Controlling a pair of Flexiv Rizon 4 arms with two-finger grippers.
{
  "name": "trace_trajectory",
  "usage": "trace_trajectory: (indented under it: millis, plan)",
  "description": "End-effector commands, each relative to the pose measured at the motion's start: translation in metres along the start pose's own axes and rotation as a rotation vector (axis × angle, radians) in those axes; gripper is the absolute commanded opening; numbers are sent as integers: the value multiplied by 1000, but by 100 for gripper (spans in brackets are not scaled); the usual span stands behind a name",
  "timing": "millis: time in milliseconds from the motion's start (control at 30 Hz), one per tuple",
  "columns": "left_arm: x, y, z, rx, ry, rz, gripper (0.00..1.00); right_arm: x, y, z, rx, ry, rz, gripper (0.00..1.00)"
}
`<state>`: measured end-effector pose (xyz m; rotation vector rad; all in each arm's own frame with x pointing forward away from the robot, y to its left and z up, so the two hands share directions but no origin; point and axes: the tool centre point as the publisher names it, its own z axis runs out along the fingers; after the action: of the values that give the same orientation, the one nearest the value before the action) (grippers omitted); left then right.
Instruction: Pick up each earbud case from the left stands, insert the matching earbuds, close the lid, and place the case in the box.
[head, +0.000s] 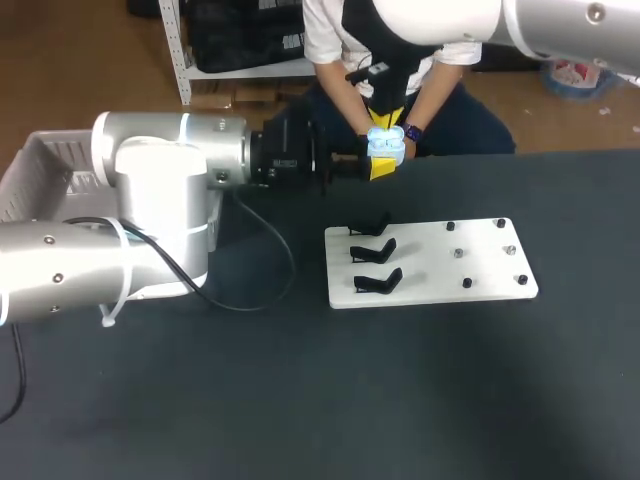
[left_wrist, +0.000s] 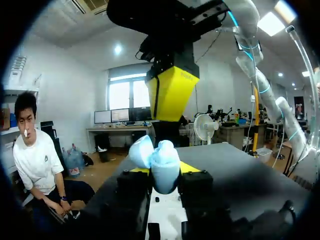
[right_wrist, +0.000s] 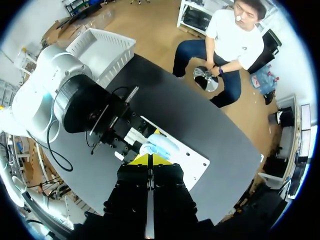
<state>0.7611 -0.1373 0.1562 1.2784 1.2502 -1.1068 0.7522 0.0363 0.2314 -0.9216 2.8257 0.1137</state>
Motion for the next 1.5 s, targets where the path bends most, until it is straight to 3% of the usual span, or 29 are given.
trace_trajectory:
  millis: [33,133,300,533,767,1100,1500]
  plan:
    - [1,-2,-1,-6,-6,5,0,-4,-7,-5,6,-64,19,7]
    - [1,-2,-1,-6,-6,5,0,-19,-16,-6,27,-101,55,5]
    - [1,-2,-1,-6,-6,5,0,-38,-33,2,15,-135,131,13]
    - [1,-2,-1,-6,-6,5,0,-49,-47,27,-4,-130,201,17]
    - [1,-2,-1,-6,-6,5,0,-35,-48,40,-5,-94,213,20]
    - [1,-2,-1,-6,-6,5,0,-7,-31,35,-28,-96,199,24]
    - [1,-2,-1,-6,-6,5,0,3,-27,27,-41,-134,213,24]
